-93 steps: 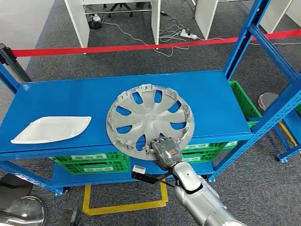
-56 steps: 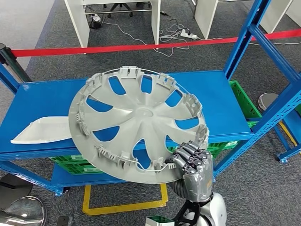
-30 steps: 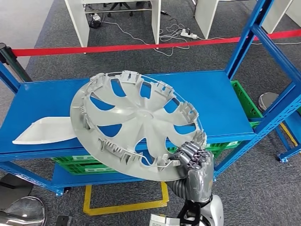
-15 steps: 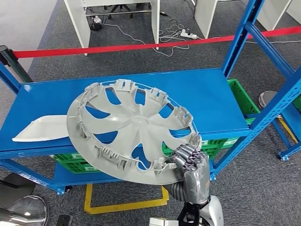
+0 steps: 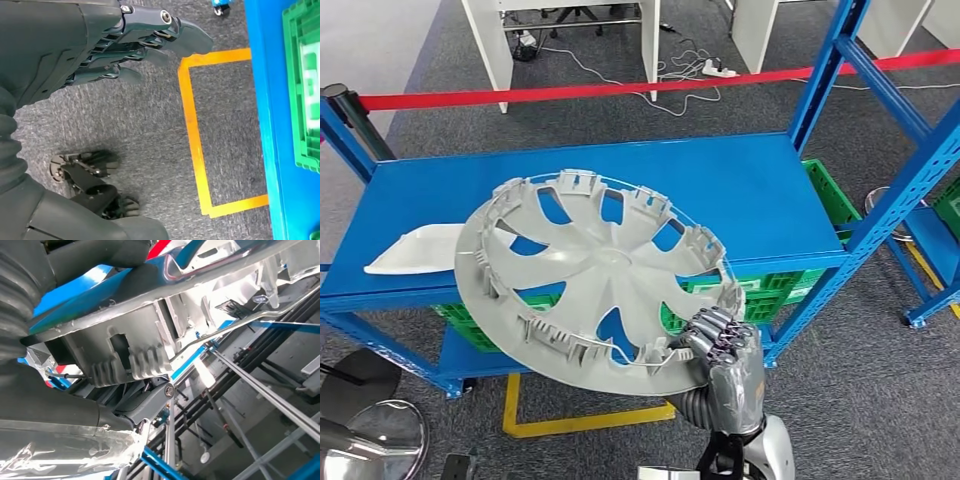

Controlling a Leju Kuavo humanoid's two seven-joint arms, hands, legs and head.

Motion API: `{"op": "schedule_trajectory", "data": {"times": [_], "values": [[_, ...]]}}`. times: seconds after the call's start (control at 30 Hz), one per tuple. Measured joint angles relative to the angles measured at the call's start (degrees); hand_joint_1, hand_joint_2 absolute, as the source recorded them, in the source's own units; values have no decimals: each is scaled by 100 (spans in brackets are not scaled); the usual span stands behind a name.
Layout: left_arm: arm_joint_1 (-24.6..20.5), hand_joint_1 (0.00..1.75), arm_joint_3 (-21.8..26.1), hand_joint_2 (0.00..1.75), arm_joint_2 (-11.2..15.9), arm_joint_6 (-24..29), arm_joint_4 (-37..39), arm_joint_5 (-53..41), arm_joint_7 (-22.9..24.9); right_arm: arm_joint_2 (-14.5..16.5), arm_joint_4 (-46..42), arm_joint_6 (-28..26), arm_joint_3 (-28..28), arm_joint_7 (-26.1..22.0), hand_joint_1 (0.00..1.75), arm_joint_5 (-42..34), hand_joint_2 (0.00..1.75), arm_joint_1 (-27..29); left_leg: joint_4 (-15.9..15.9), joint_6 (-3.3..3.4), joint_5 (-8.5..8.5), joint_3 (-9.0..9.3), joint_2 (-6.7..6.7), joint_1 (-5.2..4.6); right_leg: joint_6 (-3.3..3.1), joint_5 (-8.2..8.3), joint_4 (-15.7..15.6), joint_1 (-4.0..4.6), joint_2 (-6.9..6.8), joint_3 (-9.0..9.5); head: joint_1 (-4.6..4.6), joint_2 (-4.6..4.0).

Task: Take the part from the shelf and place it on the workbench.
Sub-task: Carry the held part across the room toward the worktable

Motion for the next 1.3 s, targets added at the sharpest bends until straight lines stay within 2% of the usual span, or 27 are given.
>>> {"op": "schedule_trajectory", "data": {"times": [0.03, 0.07, 0.17, 0.2, 0.23, 0.27, 0.33, 0.4, 0.47, 0.53, 0.57, 0.6, 0.67, 0.7, 0.73, 0.77, 0.83, 0.9, 0.97, 1.03, 1.07, 1.13, 1.17, 1.2, 1.23, 1.27, 1.3], "values": [[-2, 0, -11, 175, -3, -1, 2, -1, 0, -10, 1, -1, 9, 25, 175, 9, 175, 0, -15, 55, 50, -37, 13, 1, 31, -41, 26, -7, 0, -34, 3, 0], [-7, 0, -22, 175, -3, -1, 3, -1, 0, -25, 0, -1, 15, 50, 175, 20, 175, -2, -36, 115, 107, -86, 26, 4, 50, -180, 141, -9, 1, -96, 12, 0], [-23, 0, -49, 175, 3, -2, 4, -1, 0, -89, 1, -2, 42, 134, 175, 39, 175, -13, -47, 221, 282, -299, 51, -29, 53, -944, 1100, 3, 1, -397, 32, 0], [-23, 0, -56, 175, 2, -3, 5, -1, 0, -111, 1, -2, 52, 159, 175, 43, 175, -14, -41, 231, 340, -379, 56, -51, 46, -1085, 1410, 11, 1, -447, 32, 0], [-23, 0, -63, 175, -1, -4, 5, -2, 0, -132, 1, -2, 59, 175, 175, 45, 175, -14, -34, 237, 398, -459, 60, -73, 33, -1096, 1561, 22, 1, -419, 32, 0], [-24, 0, -68, 175, -3, -5, 6, -3, 0, -150, 1, -2, 63, 191, 175, 47, 175, -15, -26, 239, 453, -538, 63, -93, 9, -990, 1508, 36, 0, -291, 33, 0], [-26, 0, -71, 175, -7, -6, 7, -3, 0, -174, 1, -2, 76, 219, 175, 51, 175, -26, -11, 232, 560, -668, 64, -127, -82, -716, 855, 80, -2, 249, 31, 0], [-29, 0, -74, 175, -11, -7, 7, -3, 0, -184, -4, -2, 99, 233, 175, 54, 175, -53, 5, 201, 659, -749, 64, -156, -156, -688, 40, 124, -8, 820, 23, 0], [-32, 0, -77, 175, -14, -8, 8, -5, 0, -198, -13, -4, 129, 244, 175, 62, 175, -75, 3, 145, 760, -789, 67, -155, -174, -736, -292, 153, -7, 975, 26, 0], [-27, 0, -78, 175, -6, -8, 11, -7, 0, -214, -16, -6, 149, 256, 175, 71, 175, -87, 17, 73, 768, -824, 62, -132, -217, -643, -316, 143, -16, 876, 36, 0], [-22, 0, -78, 175, -2, -8, 13, -6, 0, -220, -16, -7, 158, 264, 175, 78, 175, -93, 106, 33, 623, -859, 56, -119, -256, -581, -325, 131, -26, 831, 26, 0], [-19, 0, -78, 175, 3, -8, 14, -5, 0, -223, -16, -7, 170, 282, 175, 96, 175, -97, 295, -7, 377, -913, 51, -102, -289, -516, -336, 117, -38, 776, 16, 0], [-23, 0, -79, 175, 4, -7, 17, -7, 0, -233, -16, -6, 194, 337, 175, 163, 175, -98, 952, -79, -227, -1053, 48, -52, -319, -399, -329, 117, -50, 662, -6, 0], [-26, 0, -80, 175, 4, -7, 19, -9, 0, -243, -16, -6, 200, 365, 175, 198, 175, -97, 1297, -108, -391, -1101, 49, -29, -313, -337, -319, 117, -52, 593, -8, 0], [-28, 0, -81, 175, 4, -6, 21, -11, 0, -255, -15, -6, 203, 387, 175, 224, 175, -95, 1531, -132, -413, -1092, 49, -8, -304, -276, -302, 115, -54, 515, -7, 0], [-30, 0, -82, 175, 5, -6, 22, -14, 0, -267, -15, -6, 207, 407, 175, 242, 175, -94, 1582, -150, -313, -999, 49, 10, -289, -222, -274, 111, -53, 421, -9, 0], [-40, 0, -87, 175, 9, -5, 24, -19, 0, -288, -15, -7, 216, 446, 175, 276, 175, -92, 1099, -159, -7, -546, 48, 36, -247, -147, -193, 100, -49, 250, -10, 0], [-66, 0, -96, 175, 12, -4, 26, -31, 0, -302, -16, -7, 232, 496, 175, 317, 175, -97, 333, -117, 24, -32, 36, 28, -187, -95, -108, 103, -48, 126, -9, 0], [-98, 0, -106, 175, 13, -1, 35, -54, 0, -315, -16, -7, 262, 590, 175, 389, 175, -105, -31, -54, -77, 151, 23, 2, -109, -17, -72, 107, -51, 52, -5, 0], [-120, 0, -113, 175, 7, 2, 50, -77, 0, -337, -16, -7, 302, 710, 175, 478, 175, -109, -76, 37, -34, 80, 35, -1, -26, 28, -56, 98, -46, 0, -2, 0], [-132, 0, -115, 175, 4, 3, 57, -91, 0, -355, -16, -7, 319, 767, 175, 512, 175, -109, -87, 93, 11, 26, 47, 3, 5, -71, 17, 92, -38, -57, 7, 0], [-165, 0, -120, 175, 2, 5, 72, -116, 0, -398, -16, -7, 349, 867, 175, 564, 175, -110, -100, 189, 134, -108, 69, 2, 41, -572, 494, 79, -21, -233, 24, 0], [-182, 0, -122, 175, 4, 6, 78, -132, 0, -421, -16, -7, 363, 914, 175, 582, 175, -110, -97, 212, 197, -192, 69, -11, 53, -863, 868, 77, -18, -337, 34, 0], [-198, 0, -125, 175, 2, 7, 85, -146, 0, -444, -15, -7, 375, 948, 175, 599, 175, -110, -92, 224, 264, -276, 70, -26, 60, -1061, 1240, 76, -17, -407, 38, 0], [-212, 0, -127, 175, -2, 7, 92, -163, 0, -467, -15, -7, 384, 973, 175, 615, 175, -109, -86, 229, 330, -360, 71, -40, 62, -1117, 1504, 77, -16, -427, 37, 0], [-224, 0, -132, 175, -5, 6, 100, -180, 0, -489, -15, -7, 392, 994, 175, 630, 175, -109, -79, 228, 392, -444, 72, -55, 55, -1034, 1600, 78, -16, -368, 37, 0], [-237, 0, -137, 175, -9, 6, 106, -193, 0, -508, -16, -7, 399, 1016, 175, 649, 175, -110, -72, 224, 451, -524, 72, -70, 37, -864, 1497, 80, -16, -213, 37, 0]]}}
